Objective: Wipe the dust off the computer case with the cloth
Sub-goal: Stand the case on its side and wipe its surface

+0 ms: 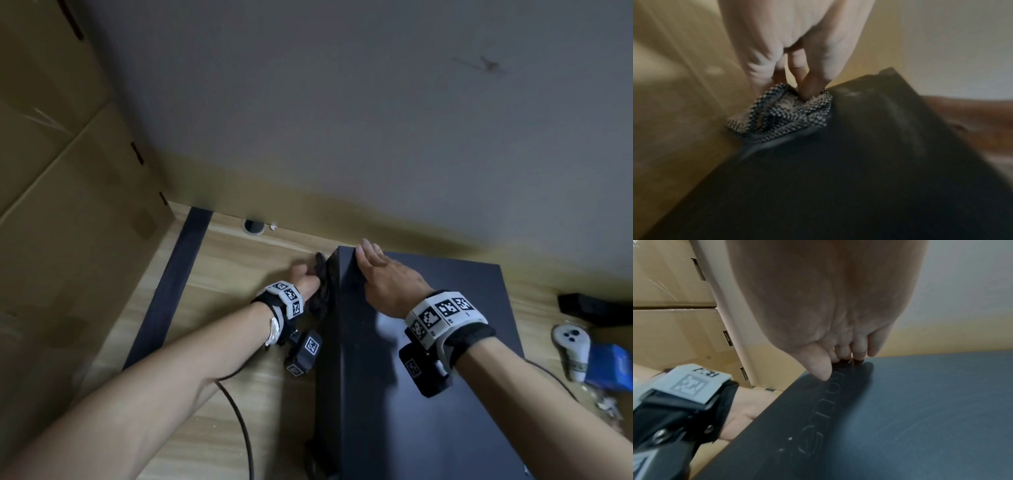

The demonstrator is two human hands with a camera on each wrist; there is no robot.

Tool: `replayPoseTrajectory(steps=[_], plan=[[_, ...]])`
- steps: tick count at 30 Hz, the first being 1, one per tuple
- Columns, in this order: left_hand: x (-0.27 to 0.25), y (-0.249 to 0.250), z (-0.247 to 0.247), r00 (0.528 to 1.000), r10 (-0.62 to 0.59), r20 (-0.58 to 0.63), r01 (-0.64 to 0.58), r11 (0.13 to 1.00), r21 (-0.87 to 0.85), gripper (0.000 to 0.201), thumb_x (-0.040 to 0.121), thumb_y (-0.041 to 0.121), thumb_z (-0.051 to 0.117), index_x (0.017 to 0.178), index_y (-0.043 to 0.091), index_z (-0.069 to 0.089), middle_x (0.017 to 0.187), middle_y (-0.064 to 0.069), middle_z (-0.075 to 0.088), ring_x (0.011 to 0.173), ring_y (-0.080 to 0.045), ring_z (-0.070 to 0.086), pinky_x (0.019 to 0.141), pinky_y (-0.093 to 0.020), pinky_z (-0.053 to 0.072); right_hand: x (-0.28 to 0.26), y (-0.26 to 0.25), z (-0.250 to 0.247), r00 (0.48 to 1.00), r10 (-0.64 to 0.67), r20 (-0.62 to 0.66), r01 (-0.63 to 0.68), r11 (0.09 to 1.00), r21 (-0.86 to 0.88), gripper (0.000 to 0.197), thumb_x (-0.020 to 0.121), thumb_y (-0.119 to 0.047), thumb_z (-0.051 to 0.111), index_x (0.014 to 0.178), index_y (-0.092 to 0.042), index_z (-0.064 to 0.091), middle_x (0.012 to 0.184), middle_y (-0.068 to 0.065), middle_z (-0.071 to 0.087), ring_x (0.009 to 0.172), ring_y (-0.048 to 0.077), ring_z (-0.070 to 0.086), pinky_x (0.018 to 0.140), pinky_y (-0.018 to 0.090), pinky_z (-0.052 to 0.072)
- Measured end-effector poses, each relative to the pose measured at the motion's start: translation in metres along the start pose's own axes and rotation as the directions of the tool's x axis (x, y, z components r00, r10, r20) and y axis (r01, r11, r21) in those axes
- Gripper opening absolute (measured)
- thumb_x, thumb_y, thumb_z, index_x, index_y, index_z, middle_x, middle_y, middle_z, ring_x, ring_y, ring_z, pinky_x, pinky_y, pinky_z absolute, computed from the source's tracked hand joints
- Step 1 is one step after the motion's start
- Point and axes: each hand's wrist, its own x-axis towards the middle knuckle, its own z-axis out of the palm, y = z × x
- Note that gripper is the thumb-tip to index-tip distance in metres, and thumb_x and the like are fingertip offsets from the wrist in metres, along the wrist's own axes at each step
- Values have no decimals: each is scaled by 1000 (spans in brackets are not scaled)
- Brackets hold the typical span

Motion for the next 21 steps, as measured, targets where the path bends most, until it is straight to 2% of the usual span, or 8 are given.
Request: replayPoseTrajectory(steps=[2,6,11,12,15,19,21], plan=[[-4,-16,0,1000,-7,1,7,1000,22,23,81,-3,45,96,-1,63,98,-19,65,95,-32,61,90,-39,51,-1,0,0,1000,-5,-2,5,1000,13,75,93,-10,34,158,-11,-4,165,6,-12,153,17,-6,123,31,6],[-25,-36,-2,1000,-4,13,3,999,47,19,81,-8,44,76,6,55,84,-17,59,84,-27,58,73,-34,47,-3,0,-2,1000,-6,4,6,1000,13,73,94,-9,33,158,-11,-4,165,6,-12,153,17,-6,122,31,5],[-53,-57,-7,996,-63,59,63,998,0,27,80,-9,45,74,14,57,74,-11,59,72,-24,55,51,-25,40,-4,-1,-1,1000,11,12,-12,1000,22,74,94,-10,34,158,-12,-4,165,6,-12,153,17,-6,124,32,6],[-56,-59,-6,996,-60,68,61,998,-19,28,78,-10,47,71,14,58,71,-11,59,69,-24,55,51,-24,41,-4,-1,-1,1000,13,11,-13,1000,19,74,94,-10,35,158,-12,-4,165,6,-12,153,17,-6,124,32,6],[-64,-52,-7,998,-36,55,40,996,-81,31,75,-12,54,62,15,61,67,-10,62,70,-25,59,62,-30,47,-4,-2,-1,1000,18,15,-18,1000,17,75,94,-11,35,158,-12,-4,165,5,-12,153,17,-6,124,33,7],[-55,-20,-4,999,48,-1,-48,987,-154,29,79,-11,58,76,18,65,82,-6,68,84,-24,64,79,-32,55,-4,-2,-3,999,18,27,-19,1000,16,75,95,-15,36,158,-12,-4,165,5,-12,153,17,-6,124,34,7],[-49,-2,-2,997,71,-2,-70,979,-192,31,83,-10,56,81,20,63,82,-1,66,85,-20,64,81,-32,55,-3,0,-4,999,14,29,-15,1000,21,75,95,-16,36,158,-12,-4,165,5,-12,153,17,-6,124,34,7]])
